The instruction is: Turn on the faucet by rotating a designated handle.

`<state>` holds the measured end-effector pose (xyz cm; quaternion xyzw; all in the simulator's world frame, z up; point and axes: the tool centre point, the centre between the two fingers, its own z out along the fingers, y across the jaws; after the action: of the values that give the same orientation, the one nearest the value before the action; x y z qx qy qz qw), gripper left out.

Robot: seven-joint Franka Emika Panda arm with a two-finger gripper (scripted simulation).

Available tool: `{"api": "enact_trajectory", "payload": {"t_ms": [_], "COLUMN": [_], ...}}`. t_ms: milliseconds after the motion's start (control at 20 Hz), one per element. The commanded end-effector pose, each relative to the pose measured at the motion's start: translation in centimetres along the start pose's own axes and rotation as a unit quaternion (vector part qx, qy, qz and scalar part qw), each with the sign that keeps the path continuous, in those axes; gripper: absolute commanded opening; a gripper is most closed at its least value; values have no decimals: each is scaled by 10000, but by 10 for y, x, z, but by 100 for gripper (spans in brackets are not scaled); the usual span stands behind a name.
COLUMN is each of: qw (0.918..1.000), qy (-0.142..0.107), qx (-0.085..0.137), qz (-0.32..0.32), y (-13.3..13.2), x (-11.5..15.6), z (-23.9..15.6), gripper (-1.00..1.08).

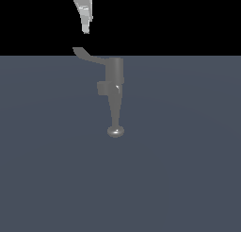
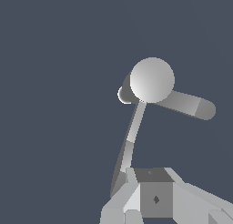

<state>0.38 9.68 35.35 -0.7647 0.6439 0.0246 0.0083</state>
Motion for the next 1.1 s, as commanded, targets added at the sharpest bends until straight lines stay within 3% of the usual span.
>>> {"api": "enact_trajectory", "payload": {"t_ms": [0,550,1050], "qw": [9995,9894,9833], "qy": [33,170,220], "qx": [17,99,137], "qz": [320,1438,1804], "y": [-10,-42,-52], "x": [-1,-5,-6], "z": [8,41,52], "gripper": [-100,-100,-100]}}
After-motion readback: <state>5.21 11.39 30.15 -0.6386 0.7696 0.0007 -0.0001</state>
